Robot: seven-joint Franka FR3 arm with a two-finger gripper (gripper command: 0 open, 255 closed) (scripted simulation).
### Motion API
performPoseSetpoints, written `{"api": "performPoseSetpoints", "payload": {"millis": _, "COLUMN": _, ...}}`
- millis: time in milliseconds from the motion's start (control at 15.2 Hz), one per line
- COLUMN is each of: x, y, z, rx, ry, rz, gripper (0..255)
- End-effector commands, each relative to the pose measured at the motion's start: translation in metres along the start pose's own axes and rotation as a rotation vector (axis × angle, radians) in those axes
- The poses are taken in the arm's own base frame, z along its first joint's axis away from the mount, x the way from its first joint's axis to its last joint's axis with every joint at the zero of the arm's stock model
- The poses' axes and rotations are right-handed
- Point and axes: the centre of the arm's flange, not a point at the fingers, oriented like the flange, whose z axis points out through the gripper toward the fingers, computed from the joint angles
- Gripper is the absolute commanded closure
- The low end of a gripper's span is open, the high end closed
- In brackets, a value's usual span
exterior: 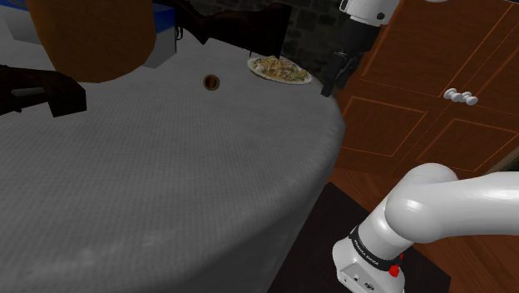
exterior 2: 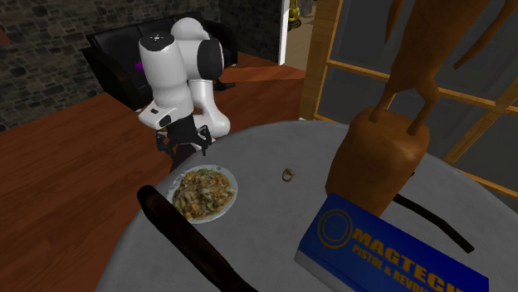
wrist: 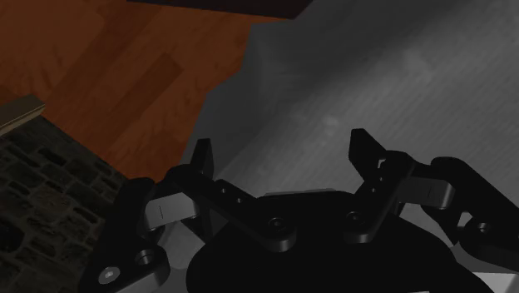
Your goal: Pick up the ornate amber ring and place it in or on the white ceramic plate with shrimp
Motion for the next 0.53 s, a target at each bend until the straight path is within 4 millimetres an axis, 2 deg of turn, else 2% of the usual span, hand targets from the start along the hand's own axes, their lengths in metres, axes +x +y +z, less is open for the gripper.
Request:
{"api": "performPoseSetpoints", "payload": {"millis": 0, "x": 0.000, "y": 0.000, "z": 0.000, "rx": 0.000, "ry": 0.000, "rz": 0.000, "gripper": 0}}
{"api": "performPoseSetpoints", "payload": {"millis": 462, "x": 0.054, "y": -0.069, "z": -0.011, "rx": 0.038, "ry": -0.011, "rz": -0.065, "gripper": 0}}
